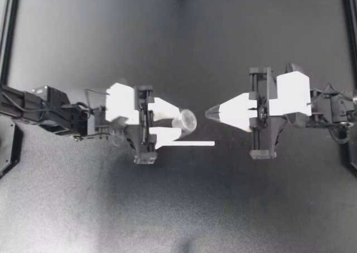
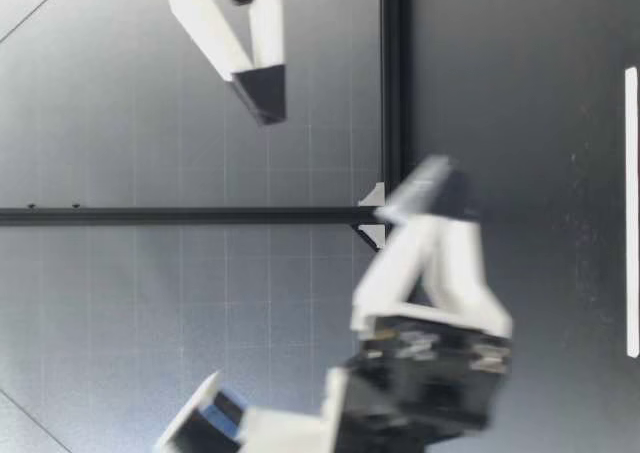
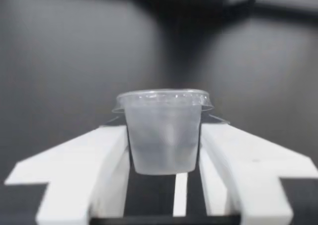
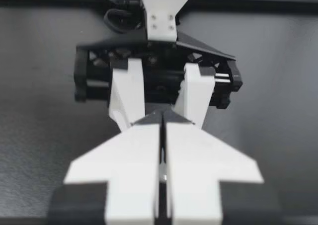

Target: Pick up the plastic cup and open its lid.

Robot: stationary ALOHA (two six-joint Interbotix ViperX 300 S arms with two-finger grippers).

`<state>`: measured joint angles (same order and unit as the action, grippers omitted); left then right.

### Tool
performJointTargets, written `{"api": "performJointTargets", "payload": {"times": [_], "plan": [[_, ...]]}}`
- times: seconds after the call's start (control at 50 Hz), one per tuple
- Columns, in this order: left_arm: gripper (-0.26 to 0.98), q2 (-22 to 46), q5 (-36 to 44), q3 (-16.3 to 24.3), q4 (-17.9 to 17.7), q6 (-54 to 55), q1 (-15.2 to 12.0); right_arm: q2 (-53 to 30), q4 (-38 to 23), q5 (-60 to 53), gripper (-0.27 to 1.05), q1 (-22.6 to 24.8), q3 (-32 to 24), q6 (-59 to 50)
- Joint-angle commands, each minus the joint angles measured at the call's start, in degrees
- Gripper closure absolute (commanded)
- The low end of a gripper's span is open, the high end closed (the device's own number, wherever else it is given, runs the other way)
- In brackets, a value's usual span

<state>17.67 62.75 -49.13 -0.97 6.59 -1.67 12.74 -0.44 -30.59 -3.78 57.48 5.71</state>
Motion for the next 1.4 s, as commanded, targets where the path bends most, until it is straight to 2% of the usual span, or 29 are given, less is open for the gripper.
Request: {"api": "performJointTargets", "payload": {"times": [0.0,0.16,0.3,0.4,0.7,0.88,1.06,1.38], "plan": [[0.52,-2.1,6.1,0.0,0.1,0.4,-0.2,1.1,-0.3,-0.7,0.75,0.0,-1.0,3.8],[0.52,-3.3,12.2,-0.1,0.1,1.3,0.2,2.2,-0.3,-0.7,0.57,0.1,-0.8,17.5],[0.52,-4.8,13.1,-0.1,0.2,2.3,0.5,3.2,-0.3,-1.4,0.37,0.1,-0.3,31.2],[0.52,-5.4,13.0,0.0,0.2,2.6,0.7,3.1,-0.3,-2.2,0.30,0.1,-0.3,41.0],[0.52,-6.6,13.0,0.3,0.2,4.1,1.0,0.1,-0.1,-10.0,0.29,1.7,-0.1,63.0],[0.52,-7.0,13.4,0.0,0.2,4.3,1.0,-3.4,2.4,-15.0,0.29,2.0,-0.5,71.0],[0.52,-7.0,13.4,0.2,0.2,4.3,1.0,-5.6,5.7,-16.9,0.29,1.9,-1.3,73.9],[0.52,-6.9,13.0,0.2,0.2,4.3,1.0,-6.3,7.1,-19.4,0.29,1.9,-2.6,74.4]]}}
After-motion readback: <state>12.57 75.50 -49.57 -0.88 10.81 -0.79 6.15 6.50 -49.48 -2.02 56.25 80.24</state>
